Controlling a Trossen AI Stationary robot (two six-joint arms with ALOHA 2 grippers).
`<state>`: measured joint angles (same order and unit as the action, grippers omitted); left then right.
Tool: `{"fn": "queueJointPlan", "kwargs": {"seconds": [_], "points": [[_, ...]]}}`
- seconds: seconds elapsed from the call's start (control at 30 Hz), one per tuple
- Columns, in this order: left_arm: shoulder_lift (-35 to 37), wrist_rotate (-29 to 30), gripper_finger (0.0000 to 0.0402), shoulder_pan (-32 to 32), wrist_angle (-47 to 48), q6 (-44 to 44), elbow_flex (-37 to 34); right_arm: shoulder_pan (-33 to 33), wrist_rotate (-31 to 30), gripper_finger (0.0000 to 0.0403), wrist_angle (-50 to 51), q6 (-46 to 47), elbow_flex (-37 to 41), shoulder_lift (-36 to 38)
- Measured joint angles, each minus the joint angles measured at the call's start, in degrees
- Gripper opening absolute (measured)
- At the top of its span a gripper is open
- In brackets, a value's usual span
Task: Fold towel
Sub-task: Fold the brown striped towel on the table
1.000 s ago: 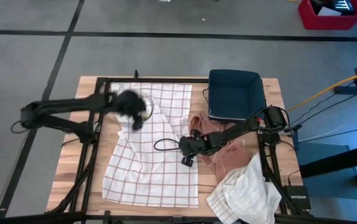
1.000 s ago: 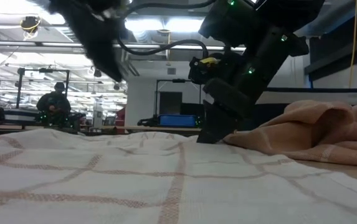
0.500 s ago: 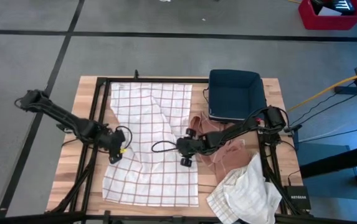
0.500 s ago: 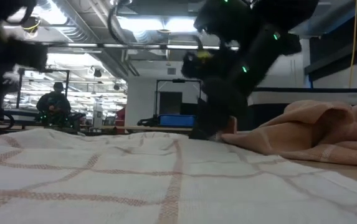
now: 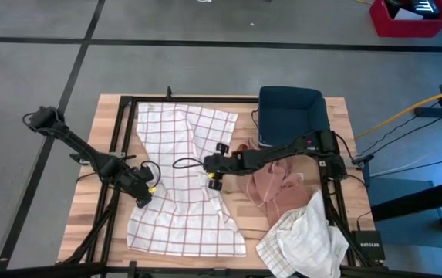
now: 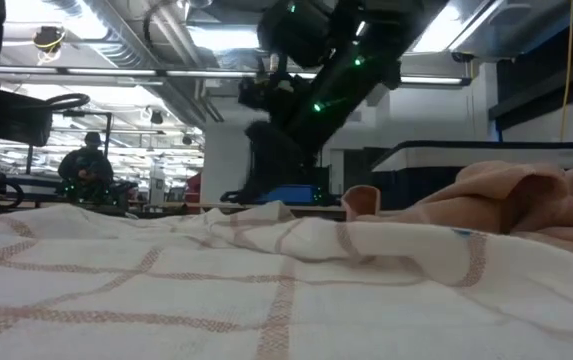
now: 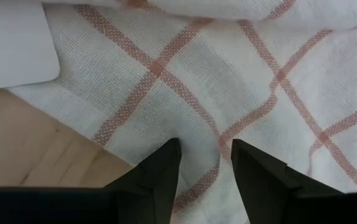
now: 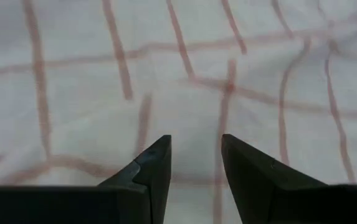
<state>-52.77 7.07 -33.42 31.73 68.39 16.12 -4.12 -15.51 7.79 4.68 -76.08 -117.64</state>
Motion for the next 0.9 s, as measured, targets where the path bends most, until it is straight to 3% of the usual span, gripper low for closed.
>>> {"fn": "queueJointPlan", "kwargs": {"seconds": [0.2,0.33,0.73,0.83,0.9], "points": [[0.0,0.3,0.0143,-1.8,0.2,1.6,0.0,0.5,2.0,0.0144,6.0,-0.7,-1.2,0.8],[0.0,0.2,0.0143,-2.7,0.3,3.6,-0.1,1.6,-0.2,0.0144,9.7,-1.8,0.4,0.0],[-0.1,-0.1,0.0143,-9.6,0.3,9.9,-0.1,9.4,-14.4,0.0144,26.3,-5.3,2.0,0.9],[-0.1,-0.4,0.0143,-10.2,0.2,11.4,-0.1,9.6,-13.9,0.0144,28.3,-5.5,1.0,3.2],[-0.1,-0.6,0.0143,-10.7,-0.1,12.3,-0.1,8.3,-9.8,0.0144,27.7,-4.9,-1.2,5.3]]}}
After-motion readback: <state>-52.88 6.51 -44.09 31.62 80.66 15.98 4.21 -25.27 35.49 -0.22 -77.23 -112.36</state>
